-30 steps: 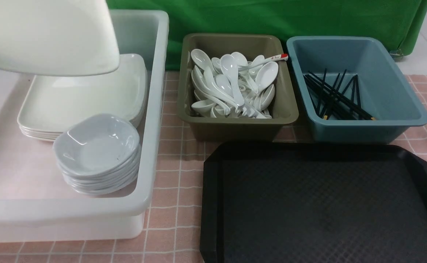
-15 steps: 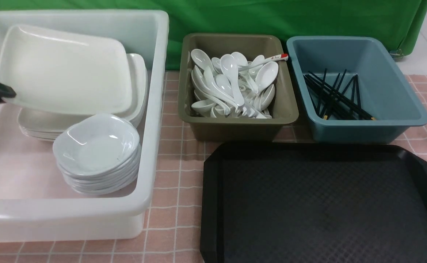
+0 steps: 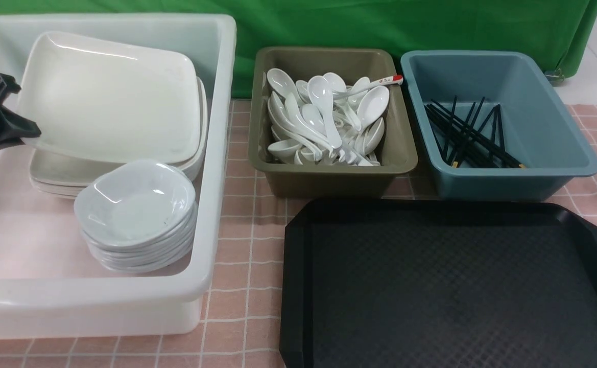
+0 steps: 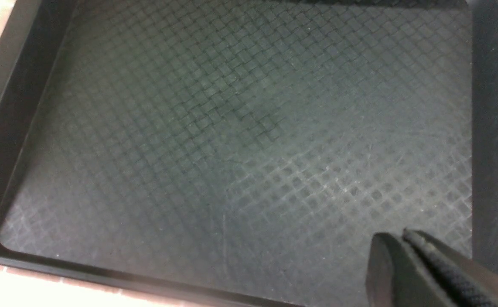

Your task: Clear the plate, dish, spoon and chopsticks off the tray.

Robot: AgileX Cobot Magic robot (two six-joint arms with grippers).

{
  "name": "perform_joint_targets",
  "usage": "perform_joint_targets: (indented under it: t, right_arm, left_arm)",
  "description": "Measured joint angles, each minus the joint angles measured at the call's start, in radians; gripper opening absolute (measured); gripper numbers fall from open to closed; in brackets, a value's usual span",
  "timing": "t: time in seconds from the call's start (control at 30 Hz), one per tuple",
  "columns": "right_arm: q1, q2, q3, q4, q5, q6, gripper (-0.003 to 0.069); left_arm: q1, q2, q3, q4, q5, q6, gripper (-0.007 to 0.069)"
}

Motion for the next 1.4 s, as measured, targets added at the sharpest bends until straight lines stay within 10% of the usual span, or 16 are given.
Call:
perform_joint_targets:
  t: [0.6, 0.73, 1.0, 1.4]
  right_arm:
    - [0.0, 0.0, 0.0, 0.0, 0.036, 0.0, 0.0088]
    - [0.0, 0.0, 0.0, 0.0, 0.041, 0.0, 0.0092]
    - [0.0, 0.0, 0.0, 0.0, 0.045, 0.0, 0.0102]
    - [0.0, 0.0, -0.181, -0.003, 0.285, -0.013, 0.003]
  left_arm:
    - [-0.012, 0.009, -0.023, 0.234, -0.047, -0.057, 0.0455]
    - [-0.012, 0.009, -0.055, 0.31, -0.048, -0.135, 0.0396]
    - [-0.012, -0.007, -0.123, 0.398, 0.098, -0.217, 0.0024]
    - [-0.112, -0.057, -0.143, 0.47, 0.243, -0.309, 0.0002]
